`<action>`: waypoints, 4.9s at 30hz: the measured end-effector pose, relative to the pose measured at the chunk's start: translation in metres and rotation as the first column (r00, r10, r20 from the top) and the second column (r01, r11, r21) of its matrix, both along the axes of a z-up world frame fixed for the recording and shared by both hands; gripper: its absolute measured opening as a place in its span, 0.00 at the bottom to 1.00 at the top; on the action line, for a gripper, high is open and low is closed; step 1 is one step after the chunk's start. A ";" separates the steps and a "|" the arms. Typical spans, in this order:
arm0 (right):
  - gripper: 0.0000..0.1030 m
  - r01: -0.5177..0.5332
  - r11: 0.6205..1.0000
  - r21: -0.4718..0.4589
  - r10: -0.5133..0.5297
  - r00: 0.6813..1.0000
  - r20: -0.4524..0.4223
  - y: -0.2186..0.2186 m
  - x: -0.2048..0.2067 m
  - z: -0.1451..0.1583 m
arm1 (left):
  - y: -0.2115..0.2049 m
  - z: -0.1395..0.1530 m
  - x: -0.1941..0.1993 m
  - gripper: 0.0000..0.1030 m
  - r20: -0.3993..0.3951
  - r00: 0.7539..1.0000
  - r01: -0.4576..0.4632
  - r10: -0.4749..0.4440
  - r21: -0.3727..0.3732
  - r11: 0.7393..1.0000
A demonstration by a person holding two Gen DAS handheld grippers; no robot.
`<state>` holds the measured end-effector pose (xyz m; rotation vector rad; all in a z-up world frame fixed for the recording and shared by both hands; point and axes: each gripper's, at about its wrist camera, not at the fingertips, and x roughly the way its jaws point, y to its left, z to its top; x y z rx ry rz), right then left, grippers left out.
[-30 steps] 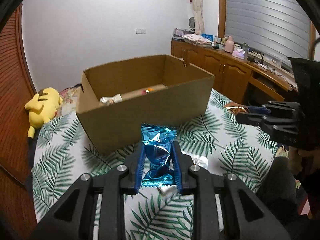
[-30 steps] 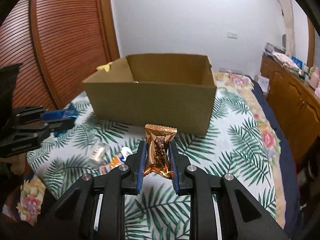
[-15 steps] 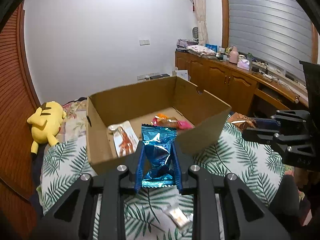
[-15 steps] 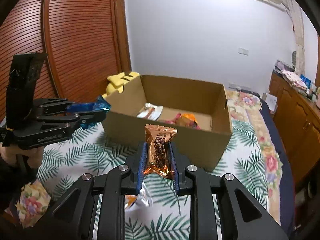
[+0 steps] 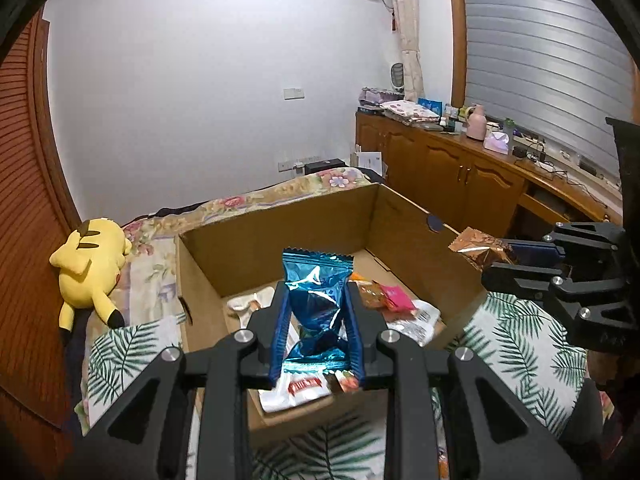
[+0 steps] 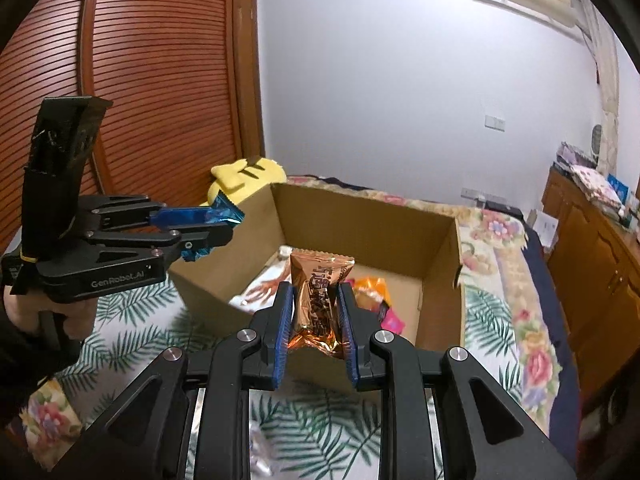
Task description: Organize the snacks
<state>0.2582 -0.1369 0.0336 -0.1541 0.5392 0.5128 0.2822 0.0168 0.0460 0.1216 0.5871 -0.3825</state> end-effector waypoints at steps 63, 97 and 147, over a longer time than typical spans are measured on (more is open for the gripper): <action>0.34 0.033 0.999 0.029 -0.029 0.990 -0.140 0.030 0.036 -0.026 | 0.002 -0.025 0.010 0.39 -0.138 0.990 0.021 -0.014 0.054 0.998; 0.45 0.119 0.991 0.053 -0.095 0.937 -0.335 0.025 -0.101 -0.128 | 0.011 -0.090 -0.120 0.43 -0.212 0.977 0.020 -0.021 -0.008 1.000; 0.63 0.125 0.983 -0.137 -0.164 0.930 -0.329 0.052 -0.067 -0.158 | 0.008 -0.129 -0.116 0.43 -0.265 0.964 -0.017 0.017 0.005 1.000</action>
